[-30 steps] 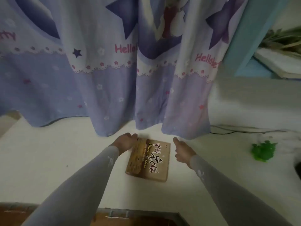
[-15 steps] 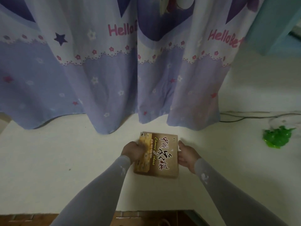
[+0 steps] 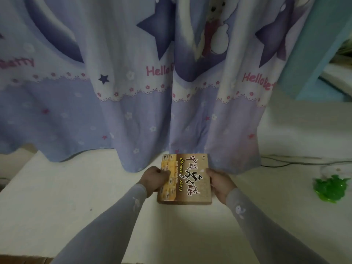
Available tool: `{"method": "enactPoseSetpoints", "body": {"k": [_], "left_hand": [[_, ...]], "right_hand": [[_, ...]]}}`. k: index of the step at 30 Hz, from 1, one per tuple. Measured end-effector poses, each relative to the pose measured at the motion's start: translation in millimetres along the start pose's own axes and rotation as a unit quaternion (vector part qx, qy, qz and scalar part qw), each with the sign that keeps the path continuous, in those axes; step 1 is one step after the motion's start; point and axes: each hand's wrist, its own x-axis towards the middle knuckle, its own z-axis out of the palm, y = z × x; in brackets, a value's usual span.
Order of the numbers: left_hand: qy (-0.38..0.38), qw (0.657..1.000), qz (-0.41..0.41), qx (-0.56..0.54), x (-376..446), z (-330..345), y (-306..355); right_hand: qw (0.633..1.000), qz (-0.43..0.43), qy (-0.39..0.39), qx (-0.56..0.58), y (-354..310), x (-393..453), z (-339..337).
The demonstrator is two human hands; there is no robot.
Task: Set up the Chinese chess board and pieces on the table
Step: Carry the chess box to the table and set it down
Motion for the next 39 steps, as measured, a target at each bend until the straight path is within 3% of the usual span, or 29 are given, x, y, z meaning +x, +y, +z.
{"method": "enactPoseSetpoints", "body": {"k": [8, 17, 27, 34, 39], "left_hand": [[0.094, 0.986, 0.053, -0.124, -55, -77, 29], [0.282, 0.926, 0.057, -0.245, -134, -184, -22], [0.441, 0.863, 0.075, -0.233, -247, -344, -159], [0.505, 0.823, 0.035, -0.258, -349, -458, -268], [0.586, 0.768, -0.006, -0.260, -421, -537, -356]], "right_hand": [[0.988, -0.061, -0.126, 0.067, -59, -23, 68], [0.962, -0.096, -0.255, 0.006, -62, -79, 201], [0.921, -0.088, -0.373, -0.060, -10, -194, 416], [0.868, -0.076, -0.474, -0.126, 64, -281, 571], [0.821, -0.028, -0.553, -0.139, 123, -352, 690]]}}
